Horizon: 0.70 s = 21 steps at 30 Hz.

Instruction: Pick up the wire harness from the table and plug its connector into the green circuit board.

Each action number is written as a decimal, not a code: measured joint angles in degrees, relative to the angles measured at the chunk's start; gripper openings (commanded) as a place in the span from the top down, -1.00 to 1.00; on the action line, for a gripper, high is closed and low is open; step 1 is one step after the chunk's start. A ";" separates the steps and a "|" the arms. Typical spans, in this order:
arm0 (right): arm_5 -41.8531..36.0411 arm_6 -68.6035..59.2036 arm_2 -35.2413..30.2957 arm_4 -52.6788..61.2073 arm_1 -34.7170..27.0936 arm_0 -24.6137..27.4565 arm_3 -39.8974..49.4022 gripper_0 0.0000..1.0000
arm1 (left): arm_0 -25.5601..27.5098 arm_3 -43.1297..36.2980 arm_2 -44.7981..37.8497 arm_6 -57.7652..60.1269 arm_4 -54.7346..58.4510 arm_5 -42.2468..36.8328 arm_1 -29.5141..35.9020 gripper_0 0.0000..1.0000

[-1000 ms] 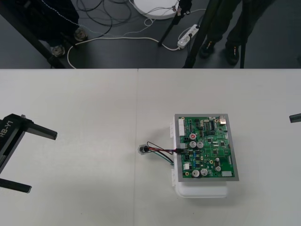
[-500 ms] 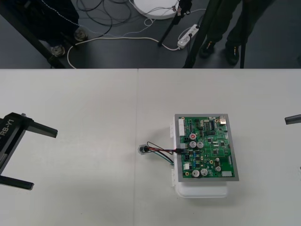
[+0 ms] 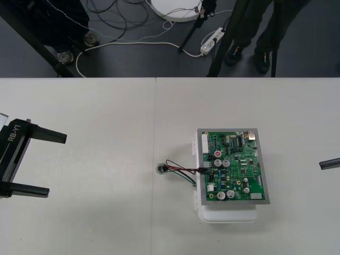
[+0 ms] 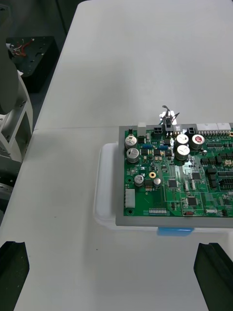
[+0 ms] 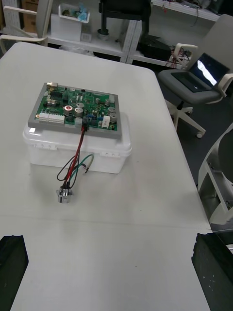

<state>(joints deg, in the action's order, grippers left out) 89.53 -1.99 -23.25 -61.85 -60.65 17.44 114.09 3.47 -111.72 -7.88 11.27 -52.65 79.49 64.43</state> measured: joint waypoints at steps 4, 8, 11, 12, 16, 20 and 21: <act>-0.02 0.00 -0.08 0.07 0.00 0.45 0.00 -1.00 | 0.21 0.00 0.00 0.00 -0.04 -0.89 0.00 -1.00; -0.22 0.00 -0.08 1.12 0.01 0.45 -0.50 -1.00 | 0.22 0.00 0.00 0.01 -0.44 -1.29 0.00 -1.00; -0.42 -0.22 -0.08 2.55 0.01 0.45 -1.77 -1.00 | 0.22 0.00 0.00 0.02 -0.79 -1.43 0.00 -1.00; -0.50 -0.81 -0.08 2.74 0.01 0.45 -2.12 -1.00 | 0.22 0.00 0.00 0.02 -0.84 -1.44 0.00 -1.00; -0.86 -7.94 -0.08 2.83 0.01 0.45 -2.61 -1.00 | 0.22 0.00 0.00 0.03 -0.93 -1.48 0.00 -1.00; -1.64 -9.28 -0.08 2.87 0.01 0.45 -2.61 -1.00 | 0.22 0.00 0.00 0.05 -0.94 -1.50 0.00 -1.00; -1.76 -9.28 -0.08 2.88 0.01 0.45 -2.61 -1.00 | 0.22 0.00 0.00 0.06 -0.94 -1.51 0.00 -1.00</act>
<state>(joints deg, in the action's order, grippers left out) 87.77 -11.26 -23.34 -58.98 -60.63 17.89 111.48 3.69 -111.72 -7.88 11.32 -53.59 77.98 64.43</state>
